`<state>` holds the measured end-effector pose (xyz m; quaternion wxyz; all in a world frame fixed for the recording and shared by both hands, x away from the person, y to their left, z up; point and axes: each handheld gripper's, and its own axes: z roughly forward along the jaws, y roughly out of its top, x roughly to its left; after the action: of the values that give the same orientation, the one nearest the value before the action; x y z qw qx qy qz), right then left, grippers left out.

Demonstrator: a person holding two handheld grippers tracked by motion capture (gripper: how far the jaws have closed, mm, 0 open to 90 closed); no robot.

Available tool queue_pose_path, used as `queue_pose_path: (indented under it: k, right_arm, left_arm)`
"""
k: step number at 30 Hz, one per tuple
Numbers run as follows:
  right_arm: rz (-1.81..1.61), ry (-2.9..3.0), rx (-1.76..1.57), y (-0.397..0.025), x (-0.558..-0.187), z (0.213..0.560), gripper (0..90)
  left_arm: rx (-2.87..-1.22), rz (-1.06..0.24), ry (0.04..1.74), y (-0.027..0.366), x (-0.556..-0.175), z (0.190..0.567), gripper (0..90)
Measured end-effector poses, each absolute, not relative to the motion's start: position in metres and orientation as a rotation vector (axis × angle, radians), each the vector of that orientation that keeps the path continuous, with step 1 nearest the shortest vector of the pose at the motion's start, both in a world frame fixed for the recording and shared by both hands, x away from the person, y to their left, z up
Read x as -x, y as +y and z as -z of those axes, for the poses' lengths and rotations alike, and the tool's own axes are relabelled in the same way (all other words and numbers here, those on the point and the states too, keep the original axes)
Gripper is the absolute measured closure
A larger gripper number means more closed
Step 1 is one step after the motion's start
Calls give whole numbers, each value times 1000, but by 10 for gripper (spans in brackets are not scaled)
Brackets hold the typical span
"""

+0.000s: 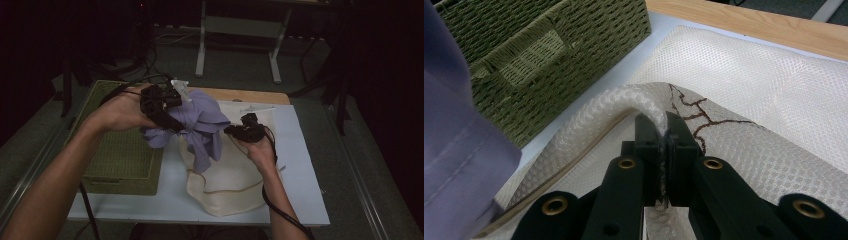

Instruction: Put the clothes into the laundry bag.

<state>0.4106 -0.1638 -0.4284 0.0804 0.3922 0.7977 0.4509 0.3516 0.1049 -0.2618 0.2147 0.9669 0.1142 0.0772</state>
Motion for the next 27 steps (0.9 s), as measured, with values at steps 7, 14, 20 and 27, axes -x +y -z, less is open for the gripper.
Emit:
queue_pose_path:
  k: [7, 14, 20, 27]
  right_arm:
    - [-1354, 2386, -1179, -163, -410, 428, 867]
    - [-1377, 2381, -1186, -166, -409, 427, 867]
    - [-1392, 2375, -1184, -171, -409, 425, 867]
    - [-1405, 2371, -1186, -172, -408, 424, 867]
  left_arm:
    - [-2679, -196, 292, 92, -352, 269, 732]
    - [-2700, -161, 250, 73, -349, 286, 729]
    - [-2726, -145, 232, 64, -348, 303, 729]
    - [-2731, -133, 235, 53, -344, 327, 728]
